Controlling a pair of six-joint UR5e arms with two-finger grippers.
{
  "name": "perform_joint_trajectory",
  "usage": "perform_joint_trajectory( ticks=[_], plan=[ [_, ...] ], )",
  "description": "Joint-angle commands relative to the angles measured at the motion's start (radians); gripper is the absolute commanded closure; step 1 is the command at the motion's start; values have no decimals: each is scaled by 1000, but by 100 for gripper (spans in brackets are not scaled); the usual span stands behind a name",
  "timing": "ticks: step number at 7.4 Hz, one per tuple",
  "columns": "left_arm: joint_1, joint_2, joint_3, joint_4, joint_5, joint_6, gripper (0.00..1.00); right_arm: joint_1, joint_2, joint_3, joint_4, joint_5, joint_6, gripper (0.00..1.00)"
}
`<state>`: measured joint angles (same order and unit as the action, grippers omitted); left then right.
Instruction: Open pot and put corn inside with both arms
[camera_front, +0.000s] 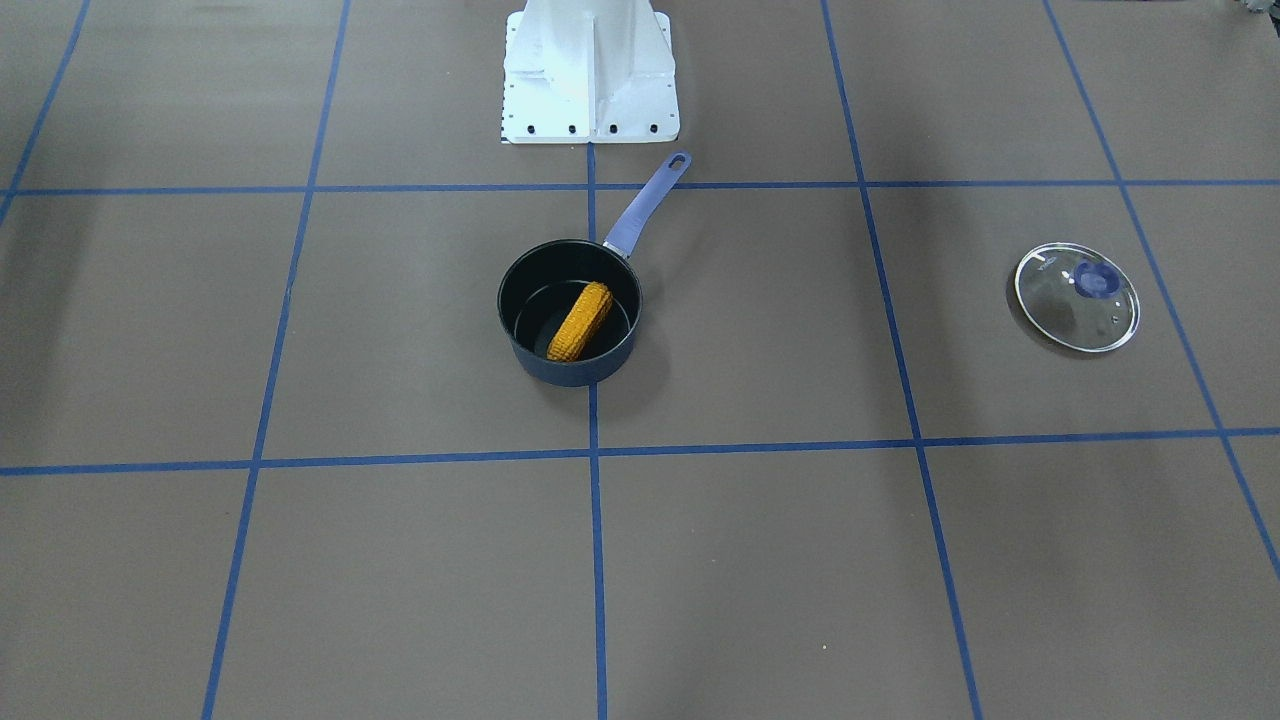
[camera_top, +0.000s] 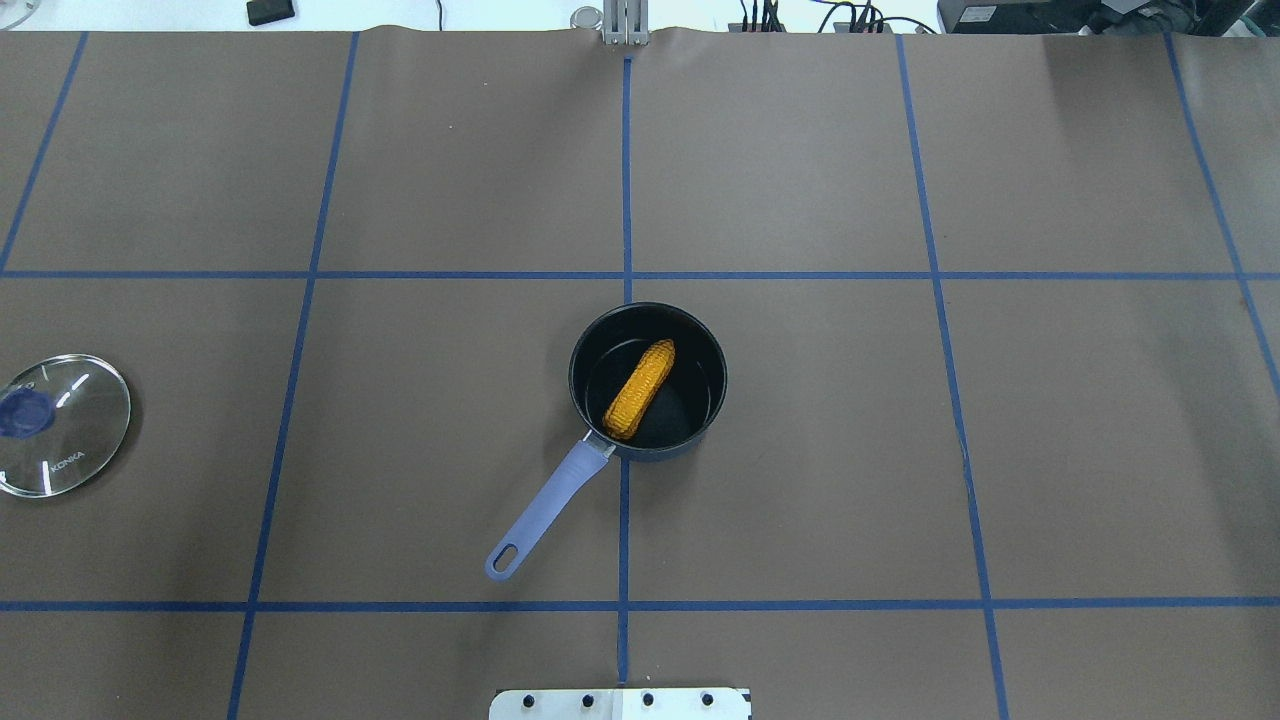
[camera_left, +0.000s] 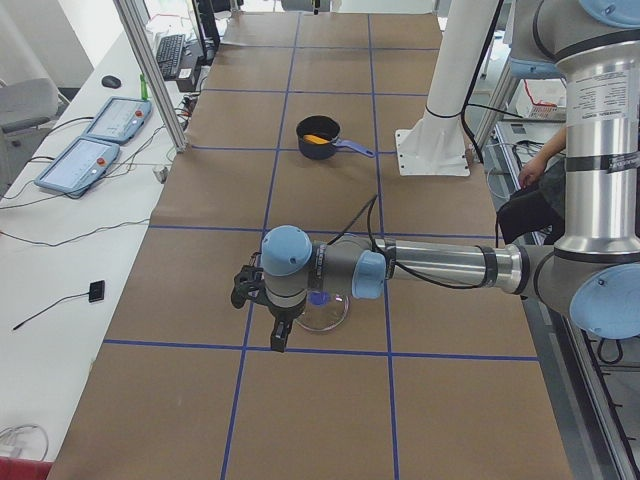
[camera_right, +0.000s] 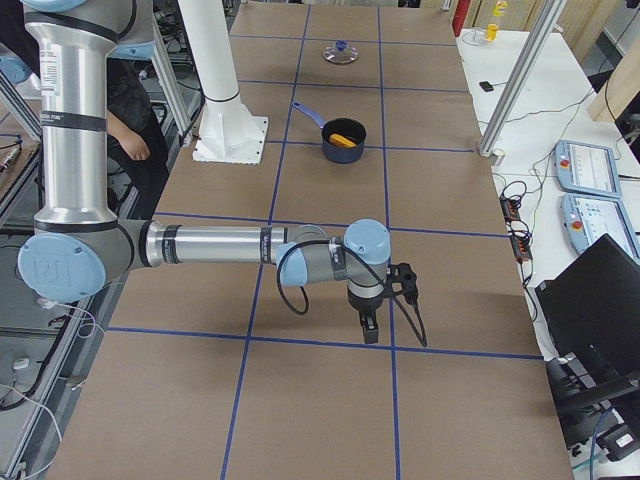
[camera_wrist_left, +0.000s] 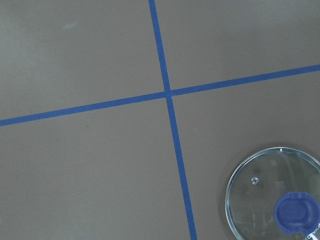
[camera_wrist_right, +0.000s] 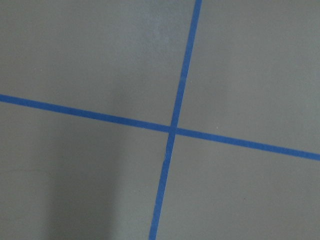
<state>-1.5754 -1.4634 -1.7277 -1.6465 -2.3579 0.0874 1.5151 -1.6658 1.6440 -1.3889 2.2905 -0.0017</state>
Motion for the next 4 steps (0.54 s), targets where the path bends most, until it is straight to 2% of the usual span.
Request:
perform_joint_trajectory(
  ticks=[1,4],
  plan=[
    [0,11,4,-3,0,0,2,10,-9,6,5,-8,-1,0],
    [0,21,4,-3,-1,0,2,8,1,7,-2,-19,0,0]
  ],
)
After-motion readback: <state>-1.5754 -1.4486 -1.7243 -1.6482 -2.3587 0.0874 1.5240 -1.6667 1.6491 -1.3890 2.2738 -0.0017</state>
